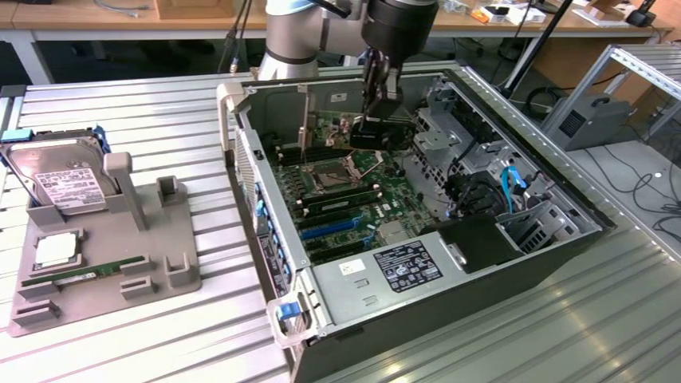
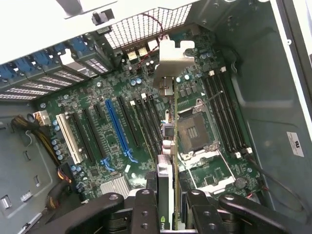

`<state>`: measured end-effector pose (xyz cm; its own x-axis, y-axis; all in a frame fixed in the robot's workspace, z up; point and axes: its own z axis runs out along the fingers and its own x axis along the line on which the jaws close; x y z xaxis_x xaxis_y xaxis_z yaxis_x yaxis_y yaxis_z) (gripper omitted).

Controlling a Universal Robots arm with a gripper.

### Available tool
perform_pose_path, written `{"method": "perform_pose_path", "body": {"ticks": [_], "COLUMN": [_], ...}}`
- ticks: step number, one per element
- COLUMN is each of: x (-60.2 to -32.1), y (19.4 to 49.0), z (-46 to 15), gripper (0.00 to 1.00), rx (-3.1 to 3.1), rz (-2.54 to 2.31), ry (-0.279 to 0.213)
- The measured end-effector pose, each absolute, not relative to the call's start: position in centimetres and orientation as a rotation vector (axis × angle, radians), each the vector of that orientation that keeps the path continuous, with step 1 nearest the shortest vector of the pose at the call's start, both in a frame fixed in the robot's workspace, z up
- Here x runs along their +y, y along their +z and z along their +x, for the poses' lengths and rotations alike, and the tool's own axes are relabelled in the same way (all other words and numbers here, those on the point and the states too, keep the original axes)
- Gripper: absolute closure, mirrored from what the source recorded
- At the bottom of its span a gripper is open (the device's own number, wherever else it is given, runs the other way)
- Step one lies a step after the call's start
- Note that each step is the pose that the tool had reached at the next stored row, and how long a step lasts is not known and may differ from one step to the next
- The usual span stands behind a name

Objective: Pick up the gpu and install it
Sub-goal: 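Insert the gpu into the slot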

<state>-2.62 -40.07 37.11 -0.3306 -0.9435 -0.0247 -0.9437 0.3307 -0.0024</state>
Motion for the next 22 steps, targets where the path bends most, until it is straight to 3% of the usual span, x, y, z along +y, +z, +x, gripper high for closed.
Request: {"method": "perform_pose_path", "body": {"ticks": [22], "x": [-40.07], "y": [37.08], "z": [-2.62], "gripper": [0.73], "rx": [2.382], "rz": [-2.017], "ry": [0.022]}}
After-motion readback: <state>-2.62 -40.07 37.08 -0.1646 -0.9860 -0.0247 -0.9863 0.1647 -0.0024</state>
